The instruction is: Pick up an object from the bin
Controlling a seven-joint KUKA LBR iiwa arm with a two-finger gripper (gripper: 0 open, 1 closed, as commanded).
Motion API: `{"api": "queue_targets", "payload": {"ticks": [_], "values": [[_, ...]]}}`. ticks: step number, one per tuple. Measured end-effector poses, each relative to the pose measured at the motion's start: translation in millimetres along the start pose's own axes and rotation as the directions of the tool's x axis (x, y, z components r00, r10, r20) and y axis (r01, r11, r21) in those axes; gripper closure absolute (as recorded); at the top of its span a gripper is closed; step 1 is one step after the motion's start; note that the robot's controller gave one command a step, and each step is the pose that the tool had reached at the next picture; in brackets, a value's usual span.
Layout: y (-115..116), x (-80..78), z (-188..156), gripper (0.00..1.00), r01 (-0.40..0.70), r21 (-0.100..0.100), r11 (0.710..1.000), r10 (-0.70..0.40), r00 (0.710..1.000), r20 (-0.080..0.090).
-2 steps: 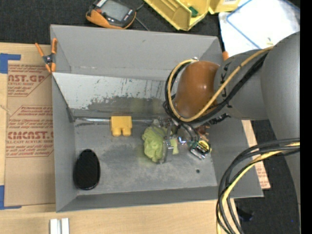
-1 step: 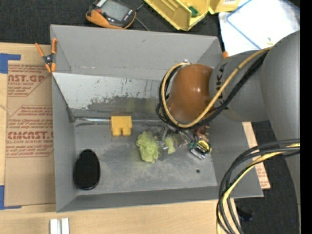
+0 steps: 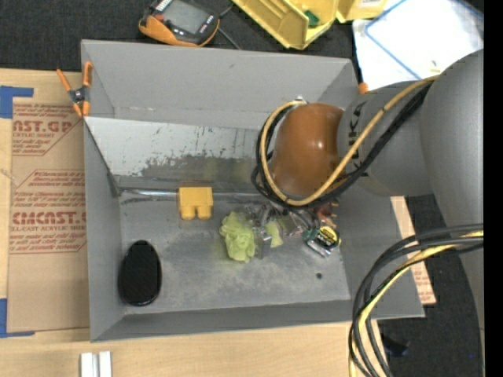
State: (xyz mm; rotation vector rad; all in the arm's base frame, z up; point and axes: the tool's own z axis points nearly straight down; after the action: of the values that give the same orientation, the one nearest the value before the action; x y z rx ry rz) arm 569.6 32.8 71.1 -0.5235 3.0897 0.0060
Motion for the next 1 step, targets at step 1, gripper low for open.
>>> {"api": "queue_targets", "payload": {"ticks": [1], "values": [[0.2, -0.1, -2.1, 1.0, -0.001, 0.0, 1.0, 0.001, 1.0, 0.001]]}}
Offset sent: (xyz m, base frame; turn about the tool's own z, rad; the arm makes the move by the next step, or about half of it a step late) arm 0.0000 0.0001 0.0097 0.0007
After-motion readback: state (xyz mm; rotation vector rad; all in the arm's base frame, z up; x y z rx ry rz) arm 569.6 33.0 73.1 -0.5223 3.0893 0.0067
